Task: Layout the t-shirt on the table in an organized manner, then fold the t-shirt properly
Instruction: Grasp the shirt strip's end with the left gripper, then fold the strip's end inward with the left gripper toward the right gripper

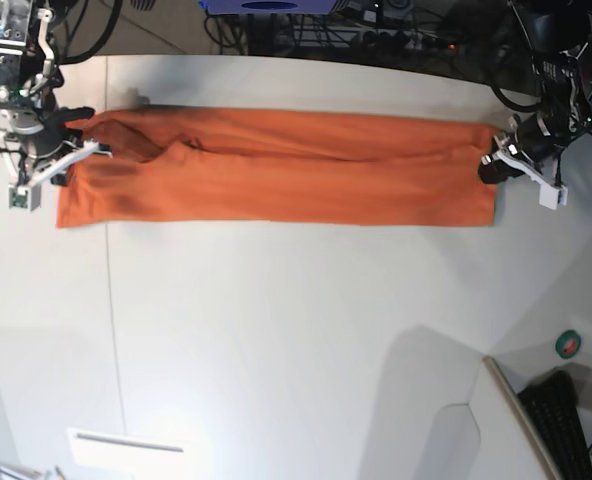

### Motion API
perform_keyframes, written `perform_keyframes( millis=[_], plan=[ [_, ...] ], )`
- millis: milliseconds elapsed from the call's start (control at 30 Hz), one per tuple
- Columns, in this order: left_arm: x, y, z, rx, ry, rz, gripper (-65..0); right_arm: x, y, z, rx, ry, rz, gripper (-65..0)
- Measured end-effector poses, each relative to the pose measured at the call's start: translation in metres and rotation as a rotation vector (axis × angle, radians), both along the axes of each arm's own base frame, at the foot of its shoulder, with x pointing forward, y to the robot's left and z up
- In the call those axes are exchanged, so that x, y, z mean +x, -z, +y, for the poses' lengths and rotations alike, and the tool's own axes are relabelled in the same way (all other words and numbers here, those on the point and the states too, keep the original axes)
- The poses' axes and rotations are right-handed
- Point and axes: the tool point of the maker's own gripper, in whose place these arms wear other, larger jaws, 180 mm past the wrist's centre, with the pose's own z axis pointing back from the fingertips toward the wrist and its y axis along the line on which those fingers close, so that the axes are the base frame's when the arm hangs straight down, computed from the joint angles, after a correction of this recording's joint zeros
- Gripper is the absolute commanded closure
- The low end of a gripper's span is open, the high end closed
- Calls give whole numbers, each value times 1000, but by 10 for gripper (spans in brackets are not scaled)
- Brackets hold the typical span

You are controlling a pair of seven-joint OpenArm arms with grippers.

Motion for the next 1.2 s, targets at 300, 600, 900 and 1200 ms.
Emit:
perform_keyframes(
  millis=[300, 600, 900, 1200],
  plan=[
    [14, -68, 32, 273, 28, -96, 0, -6, 2, -1, 0, 6, 9, 0],
    [-11, -77, -55, 458, 266, -88, 0, -8, 3, 0, 1, 3, 11, 0],
    [-12, -58, -147, 419, 447, -92, 0, -8, 3, 0, 4, 4, 12, 0],
    [5, -58, -217, 309, 463, -141, 0, -8, 3, 0, 3, 4, 12, 0]
  ],
)
